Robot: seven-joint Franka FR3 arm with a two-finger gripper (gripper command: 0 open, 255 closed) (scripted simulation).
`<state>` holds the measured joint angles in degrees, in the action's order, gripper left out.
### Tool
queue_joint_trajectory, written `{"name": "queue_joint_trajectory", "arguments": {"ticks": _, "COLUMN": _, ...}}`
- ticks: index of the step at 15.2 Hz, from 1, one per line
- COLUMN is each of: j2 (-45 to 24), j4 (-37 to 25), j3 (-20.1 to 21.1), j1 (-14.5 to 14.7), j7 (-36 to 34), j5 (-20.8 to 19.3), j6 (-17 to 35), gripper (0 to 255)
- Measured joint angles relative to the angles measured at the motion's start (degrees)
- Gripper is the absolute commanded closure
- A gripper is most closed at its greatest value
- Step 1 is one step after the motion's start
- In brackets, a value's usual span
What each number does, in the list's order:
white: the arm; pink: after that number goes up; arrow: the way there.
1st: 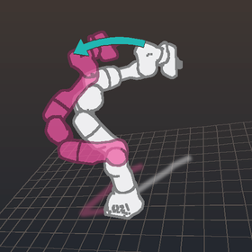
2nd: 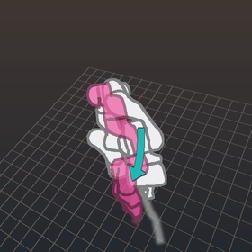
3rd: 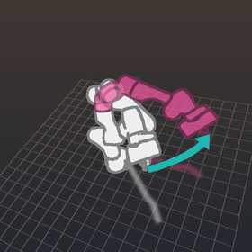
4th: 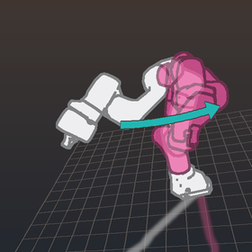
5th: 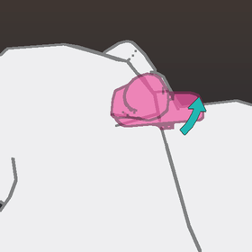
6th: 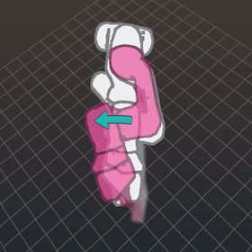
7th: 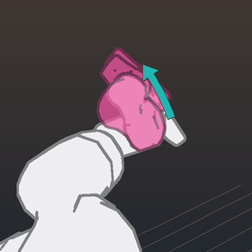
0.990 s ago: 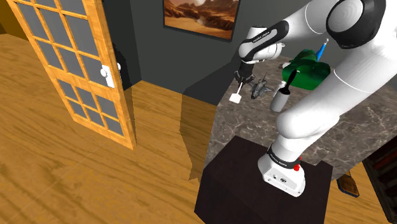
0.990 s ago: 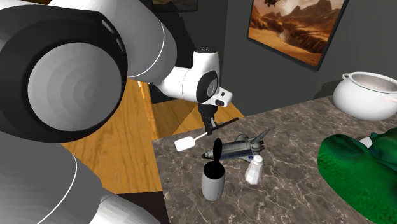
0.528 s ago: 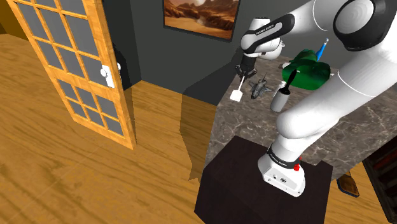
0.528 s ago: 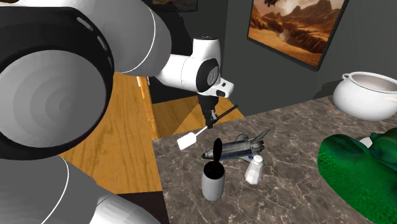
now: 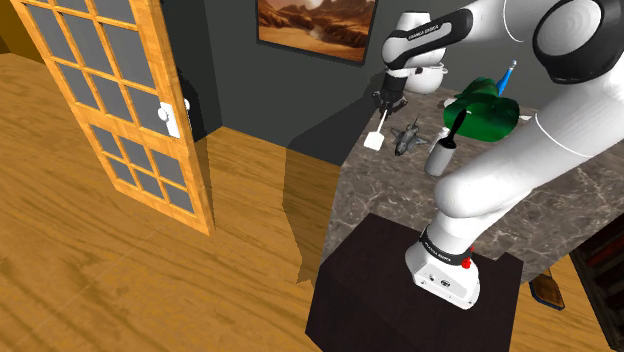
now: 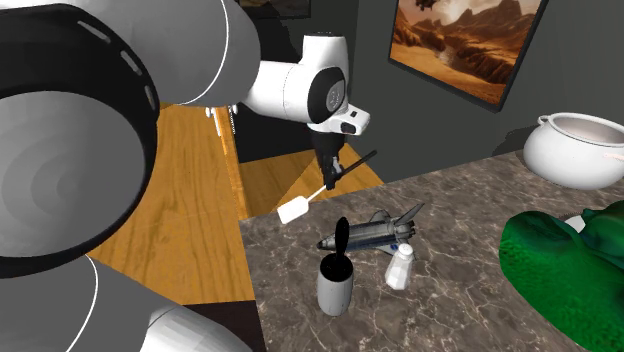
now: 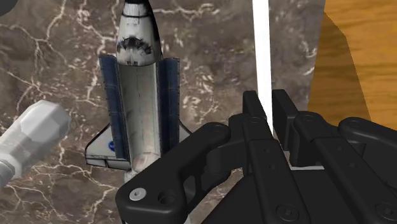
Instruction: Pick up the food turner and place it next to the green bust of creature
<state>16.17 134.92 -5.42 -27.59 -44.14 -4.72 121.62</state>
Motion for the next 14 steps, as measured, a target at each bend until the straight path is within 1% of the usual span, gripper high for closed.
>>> {"name": "queue_joint_trajectory", "arguments": {"ticks": 6, "j2": 1.75, "j4": -2.97, "j3": 0.14, "j1": 0.02, "j7": 0.17, "j5": 0.07, "j6": -4.72, "gripper": 255}}
{"name": "queue_joint_trajectory", "arguments": {"ticks": 14, "j2": 2.69, "j4": -8.4, "j3": 0.35, "j1": 0.13, "j7": 0.38, "j5": 0.26, "j6": -11.09, "gripper": 255}}
